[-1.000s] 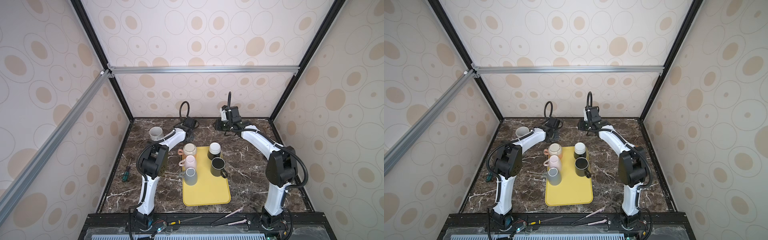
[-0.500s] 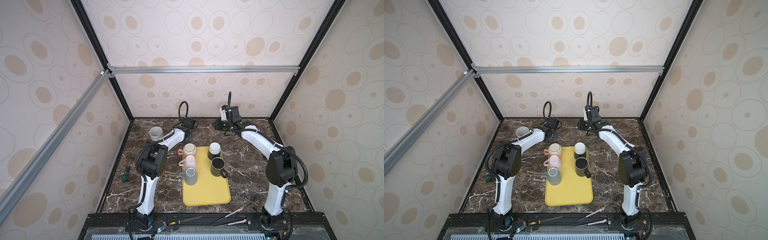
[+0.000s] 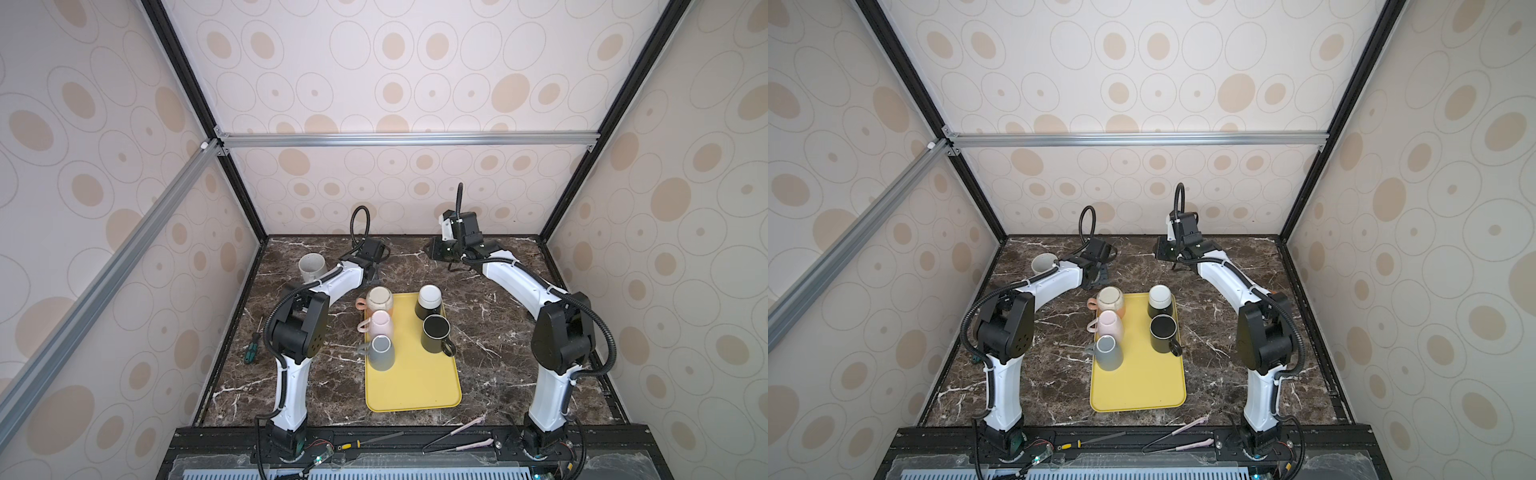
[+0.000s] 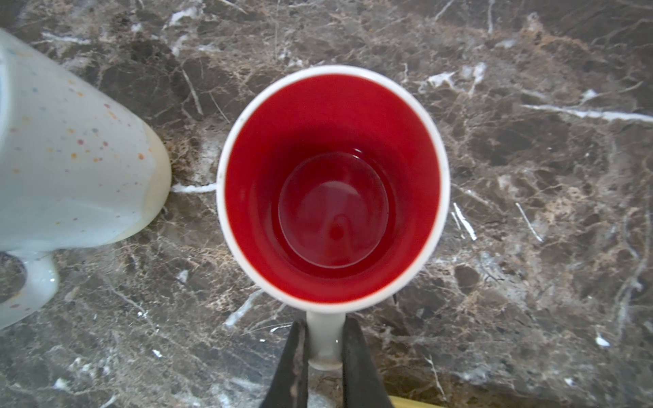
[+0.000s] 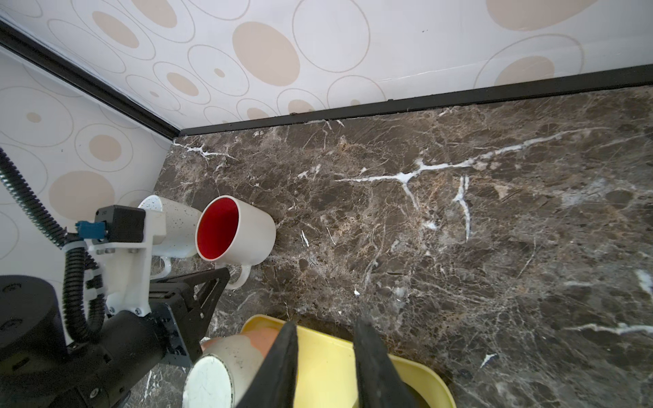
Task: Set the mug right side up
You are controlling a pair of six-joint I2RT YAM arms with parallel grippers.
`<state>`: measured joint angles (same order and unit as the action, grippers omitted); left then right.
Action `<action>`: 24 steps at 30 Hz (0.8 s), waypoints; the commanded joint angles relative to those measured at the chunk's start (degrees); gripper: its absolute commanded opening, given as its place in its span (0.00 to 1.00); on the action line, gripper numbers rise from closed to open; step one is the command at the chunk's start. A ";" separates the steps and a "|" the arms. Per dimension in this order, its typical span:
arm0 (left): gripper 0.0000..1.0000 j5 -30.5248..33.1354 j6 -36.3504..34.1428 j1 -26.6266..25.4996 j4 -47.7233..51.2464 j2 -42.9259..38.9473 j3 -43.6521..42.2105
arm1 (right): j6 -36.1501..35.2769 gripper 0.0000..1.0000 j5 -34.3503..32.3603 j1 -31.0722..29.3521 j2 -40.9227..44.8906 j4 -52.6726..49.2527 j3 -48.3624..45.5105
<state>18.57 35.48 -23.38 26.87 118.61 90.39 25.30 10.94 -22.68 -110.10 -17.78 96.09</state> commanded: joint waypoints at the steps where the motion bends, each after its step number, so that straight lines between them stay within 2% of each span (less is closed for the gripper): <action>1: 0.12 1.91 -0.68 1.10 0.95 -2.35 -2.42 | 0.41 0.30 0.40 -0.41 0.77 0.45 0.06; 8: 0.13 0.89 -2.39 2.37 -2.00 -5.94 -7.45 | 0.45 0.30 0.40 -0.97 0.55 0.72 -0.36; 12: 0.13 3.23 -4.19 2.63 -1.78 -7.08 -7.93 | 0.58 0.30 0.41 -1.48 0.07 0.66 -0.29; 24: 0.15 2.75 -6.39 3.09 -3.18 -5.66 -7.95 | 0.38 0.30 0.12 -1.68 -0.46 0.50 -0.12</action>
<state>19.44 30.20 -20.86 24.14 113.14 82.21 25.56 10.92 -24.05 -110.13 -17.56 96.09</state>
